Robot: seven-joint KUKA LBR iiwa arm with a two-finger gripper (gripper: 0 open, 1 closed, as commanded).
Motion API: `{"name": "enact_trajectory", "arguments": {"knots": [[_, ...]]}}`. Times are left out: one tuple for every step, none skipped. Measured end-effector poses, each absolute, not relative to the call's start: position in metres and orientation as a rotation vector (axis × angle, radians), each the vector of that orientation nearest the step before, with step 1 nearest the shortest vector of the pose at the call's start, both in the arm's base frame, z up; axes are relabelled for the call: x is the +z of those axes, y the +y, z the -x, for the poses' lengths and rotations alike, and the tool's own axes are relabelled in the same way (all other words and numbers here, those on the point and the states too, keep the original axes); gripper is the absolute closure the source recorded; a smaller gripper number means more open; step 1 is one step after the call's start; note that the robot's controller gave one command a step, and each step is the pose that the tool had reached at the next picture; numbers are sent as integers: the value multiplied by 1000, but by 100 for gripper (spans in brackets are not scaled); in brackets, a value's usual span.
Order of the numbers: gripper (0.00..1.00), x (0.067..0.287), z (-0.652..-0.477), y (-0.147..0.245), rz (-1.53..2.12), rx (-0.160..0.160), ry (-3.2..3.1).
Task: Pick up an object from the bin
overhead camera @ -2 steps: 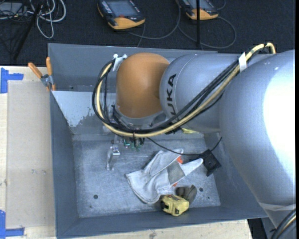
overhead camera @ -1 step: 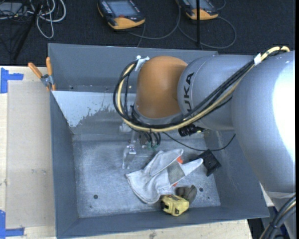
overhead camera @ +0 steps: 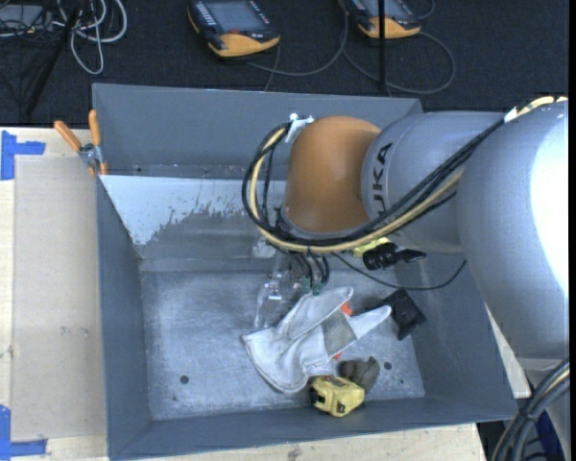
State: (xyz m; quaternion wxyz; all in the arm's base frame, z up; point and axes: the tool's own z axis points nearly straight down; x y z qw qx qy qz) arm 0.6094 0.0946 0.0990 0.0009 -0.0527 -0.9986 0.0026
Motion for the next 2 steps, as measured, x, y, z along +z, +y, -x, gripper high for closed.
{"name": "enact_trajectory", "arguments": {"knots": [[0,97,-605,104,169,5,-3138],[0,138,-603,70,323,0,-3118]]}}
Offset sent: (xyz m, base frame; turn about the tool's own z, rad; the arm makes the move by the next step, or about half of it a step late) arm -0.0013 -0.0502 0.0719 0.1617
